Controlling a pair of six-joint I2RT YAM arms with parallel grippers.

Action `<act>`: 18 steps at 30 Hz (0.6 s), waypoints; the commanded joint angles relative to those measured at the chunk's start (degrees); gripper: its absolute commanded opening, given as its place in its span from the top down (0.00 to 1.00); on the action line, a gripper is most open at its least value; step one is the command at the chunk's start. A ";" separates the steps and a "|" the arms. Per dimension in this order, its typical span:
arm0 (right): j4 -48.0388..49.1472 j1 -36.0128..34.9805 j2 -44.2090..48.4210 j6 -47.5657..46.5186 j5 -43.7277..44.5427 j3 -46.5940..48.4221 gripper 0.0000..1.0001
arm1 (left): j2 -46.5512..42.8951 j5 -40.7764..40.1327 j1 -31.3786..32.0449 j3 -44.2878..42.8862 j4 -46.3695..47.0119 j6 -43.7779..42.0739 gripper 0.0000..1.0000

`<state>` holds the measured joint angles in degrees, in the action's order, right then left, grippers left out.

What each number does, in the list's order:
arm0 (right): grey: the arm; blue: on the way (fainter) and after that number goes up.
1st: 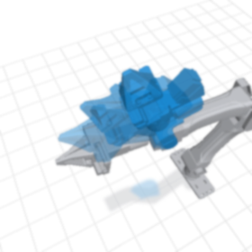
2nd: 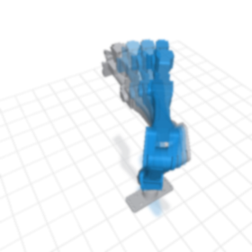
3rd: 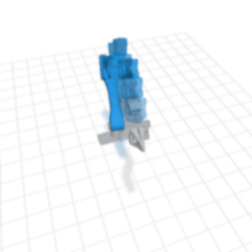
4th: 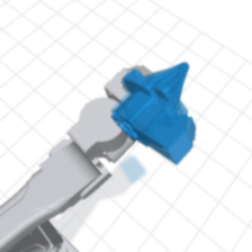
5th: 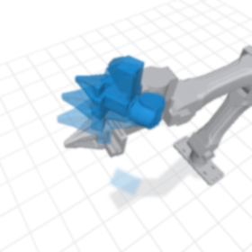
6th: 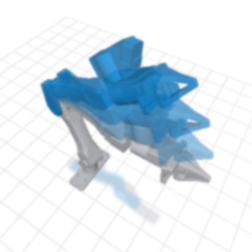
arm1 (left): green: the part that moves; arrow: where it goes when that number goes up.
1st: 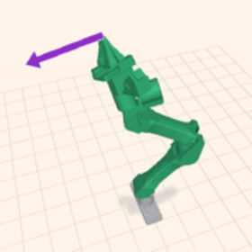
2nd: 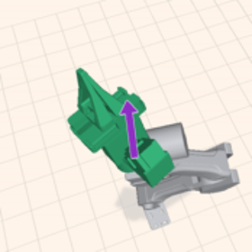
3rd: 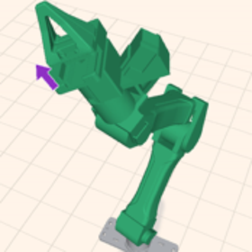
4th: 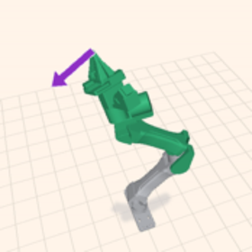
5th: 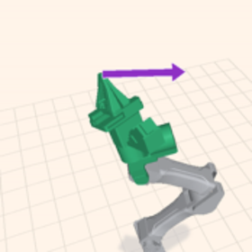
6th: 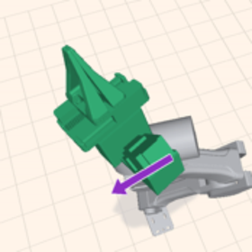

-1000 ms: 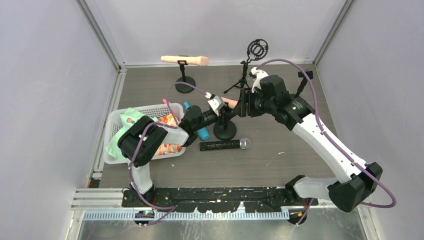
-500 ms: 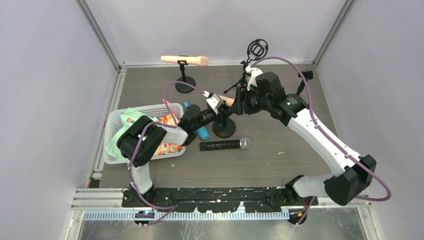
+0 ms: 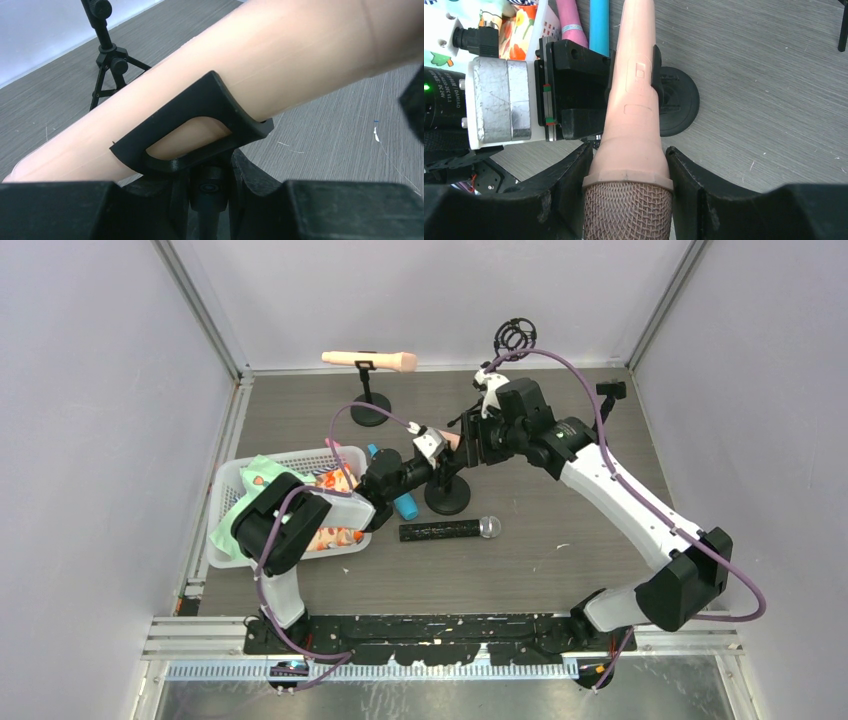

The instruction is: Attach the microphones to the stand

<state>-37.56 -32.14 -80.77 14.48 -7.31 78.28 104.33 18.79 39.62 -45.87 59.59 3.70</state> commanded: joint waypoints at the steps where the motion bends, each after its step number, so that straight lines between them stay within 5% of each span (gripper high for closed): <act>1: 0.91 0.08 -5.78 -2.73 4.12 -0.64 0.99 | -2.47 5.69 3.30 -0.30 0.85 -5.65 1.00; 10: 2.28 0.22 -6.43 -3.51 4.37 -1.04 0.94 | -2.71 3.99 3.27 0.84 1.60 -5.55 1.00; 12: 2.63 0.22 -5.85 -3.91 4.59 -1.18 0.82 | -2.57 3.30 3.27 0.94 1.58 -5.51 1.00; 16: 3.95 0.17 -2.66 -4.26 4.44 -1.70 0.35 | -2.25 -3.20 3.28 1.26 1.58 -5.18 1.00; 18: 4.73 0.21 -0.23 -4.54 4.15 -1.86 0.26 | -2.21 -7.06 3.28 1.34 1.58 -5.84 1.00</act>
<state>-35.51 -32.29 -82.39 12.01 -6.61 78.19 104.14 15.97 40.77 -45.52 59.92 2.83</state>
